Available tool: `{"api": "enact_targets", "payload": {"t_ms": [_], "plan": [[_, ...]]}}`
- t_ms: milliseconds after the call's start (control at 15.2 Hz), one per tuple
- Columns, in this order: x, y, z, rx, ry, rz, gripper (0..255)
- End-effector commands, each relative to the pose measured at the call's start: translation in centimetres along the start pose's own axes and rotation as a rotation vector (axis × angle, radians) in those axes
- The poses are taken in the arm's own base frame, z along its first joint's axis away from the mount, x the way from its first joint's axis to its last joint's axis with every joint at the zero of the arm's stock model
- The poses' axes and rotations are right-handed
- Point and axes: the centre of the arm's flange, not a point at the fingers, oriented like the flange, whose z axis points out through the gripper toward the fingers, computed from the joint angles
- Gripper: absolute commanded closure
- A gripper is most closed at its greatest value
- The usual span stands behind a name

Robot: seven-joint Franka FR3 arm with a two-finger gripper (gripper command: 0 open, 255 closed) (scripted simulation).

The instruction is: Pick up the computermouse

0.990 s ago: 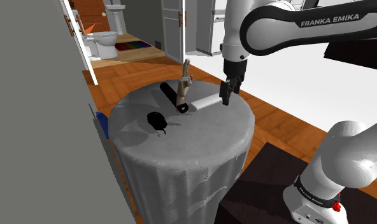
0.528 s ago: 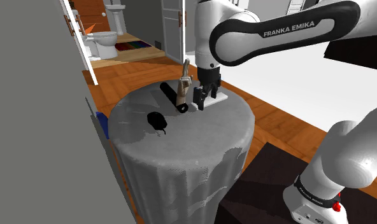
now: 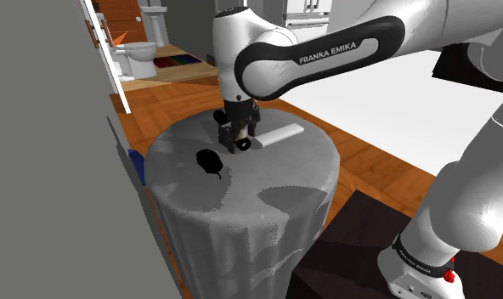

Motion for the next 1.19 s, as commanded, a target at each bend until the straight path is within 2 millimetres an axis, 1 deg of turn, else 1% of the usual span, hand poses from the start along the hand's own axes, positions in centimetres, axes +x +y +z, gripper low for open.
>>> {"api": "enact_targets", "payload": {"t_ms": [0,396,462,858,924,1056,1122], "plan": [[1.7,-1.7,0.6,-0.003,0.010,0.004,0],[7.3,-7.0,1.7,-0.014,0.041,0.011,0],[7.5,-7.2,1.7,-0.014,0.042,0.011,0],[7.3,-7.6,4.9,-0.014,0.042,0.011,0],[7.3,-7.7,5.7,-0.014,0.042,0.011,0],[7.3,-7.7,5.7,-0.014,0.042,0.011,0],[7.3,-7.8,5.6,-0.014,0.042,0.011,255]]}}
